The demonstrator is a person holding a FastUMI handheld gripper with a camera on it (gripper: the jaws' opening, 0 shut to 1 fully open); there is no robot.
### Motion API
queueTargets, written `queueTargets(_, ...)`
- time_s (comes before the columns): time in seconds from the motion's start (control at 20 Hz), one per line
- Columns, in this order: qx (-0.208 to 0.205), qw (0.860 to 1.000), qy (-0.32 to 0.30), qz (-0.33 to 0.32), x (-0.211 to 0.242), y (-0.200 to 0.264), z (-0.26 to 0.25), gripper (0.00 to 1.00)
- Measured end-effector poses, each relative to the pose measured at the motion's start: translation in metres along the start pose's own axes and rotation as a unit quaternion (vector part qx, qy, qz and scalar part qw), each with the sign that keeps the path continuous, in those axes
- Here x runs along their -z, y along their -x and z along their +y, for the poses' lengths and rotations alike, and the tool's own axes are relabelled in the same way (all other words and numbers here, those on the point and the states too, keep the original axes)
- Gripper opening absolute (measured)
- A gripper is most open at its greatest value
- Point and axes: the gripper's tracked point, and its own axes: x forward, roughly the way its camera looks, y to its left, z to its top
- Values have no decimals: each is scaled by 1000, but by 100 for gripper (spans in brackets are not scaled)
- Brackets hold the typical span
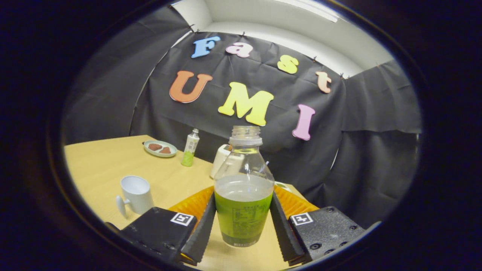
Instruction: Take the bottle from table, then pour the juice into the cup, finally place the bottle on the coaster
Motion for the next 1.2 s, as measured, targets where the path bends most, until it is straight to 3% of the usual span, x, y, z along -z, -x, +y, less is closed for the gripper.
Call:
queueTargets(0.25, 16, 995, 94, 15, 1, 0, 10, 79)
queueTargets(0.55, 23, 979, 204, 22, 1, -5, 23, 79)
queueTargets(0.9, 51, 948, 312, 40, 4, -16, 26, 79)
queueTargets(1.2, 63, 915, 399, 23, -22, -24, 38, 80)
